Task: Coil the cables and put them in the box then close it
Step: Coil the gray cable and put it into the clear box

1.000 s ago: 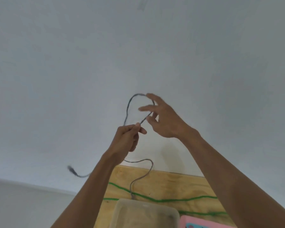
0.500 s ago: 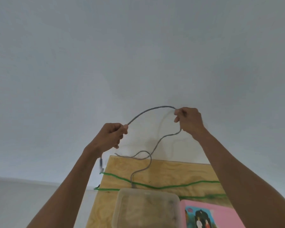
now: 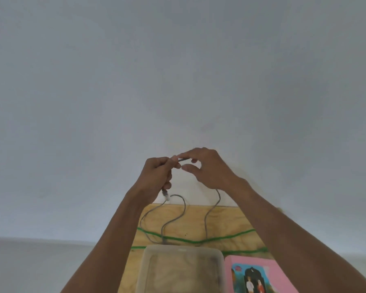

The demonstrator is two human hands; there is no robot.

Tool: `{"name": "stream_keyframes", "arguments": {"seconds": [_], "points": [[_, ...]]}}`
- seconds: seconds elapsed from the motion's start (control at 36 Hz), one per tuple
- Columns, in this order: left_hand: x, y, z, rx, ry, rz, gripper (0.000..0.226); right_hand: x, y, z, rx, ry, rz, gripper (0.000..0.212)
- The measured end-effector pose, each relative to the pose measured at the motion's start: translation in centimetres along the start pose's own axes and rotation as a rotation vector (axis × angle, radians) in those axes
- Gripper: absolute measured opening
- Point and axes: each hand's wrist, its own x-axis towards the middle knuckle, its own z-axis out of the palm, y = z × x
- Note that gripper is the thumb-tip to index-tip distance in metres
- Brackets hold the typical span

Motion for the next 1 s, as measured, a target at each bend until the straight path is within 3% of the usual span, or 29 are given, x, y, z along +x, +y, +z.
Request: {"name": "stream_keyframes", "arguments": {"seconds": [0.11, 0.22, 0.31, 0.39, 0.47, 0.58, 0.69, 1.0], "points": [[-0.5, 1.5, 0.9, -0.249, -0.158, -0.071, 0.033, 0.6, 0.6, -0.2, 0.225, 0.159, -0.016, 0.018], [-1.4, 1.9, 1.5, -0.422, -0.364, -0.083, 0.032, 1.1, 0.8, -1.2, 0.367, 0.117, -0.022, 0.019], [-1.6, 2.0, 2.4, -0.535, -0.417, -0.029, 0.029, 1.5, 0.6, -1.0, 0.476, 0.047, -0.024, 0.023], [-1.4, 2.3, 3.4, -0.623, -0.366, 0.016, 0.026, 1.6, 0.1, -0.4, 0.656, -0.043, 0.001, 0.029], [-1.1, 2.7, 4.1, -0.726, -0.281, 0.042, 0.022, 1.3, 0.1, 0.9, 0.68, -0.073, 0.093, 0.057], [-0.7, 3.5, 4.1, -0.748, -0.193, 0.039, 0.024, -0.2, -0.1, 2.5, 0.786, -0.127, 0.254, 0.011], [0.1, 4.0, 3.8, -0.767, -0.123, 0.073, 0.022, -0.9, -1.2, 3.0, 0.965, -0.18, 0.326, 0.02], [2.0, 4.3, 2.9, -0.658, -0.029, 0.145, 0.022, -1.5, -2.3, 3.9, 0.934, -0.011, 0.389, 0.026]]}}
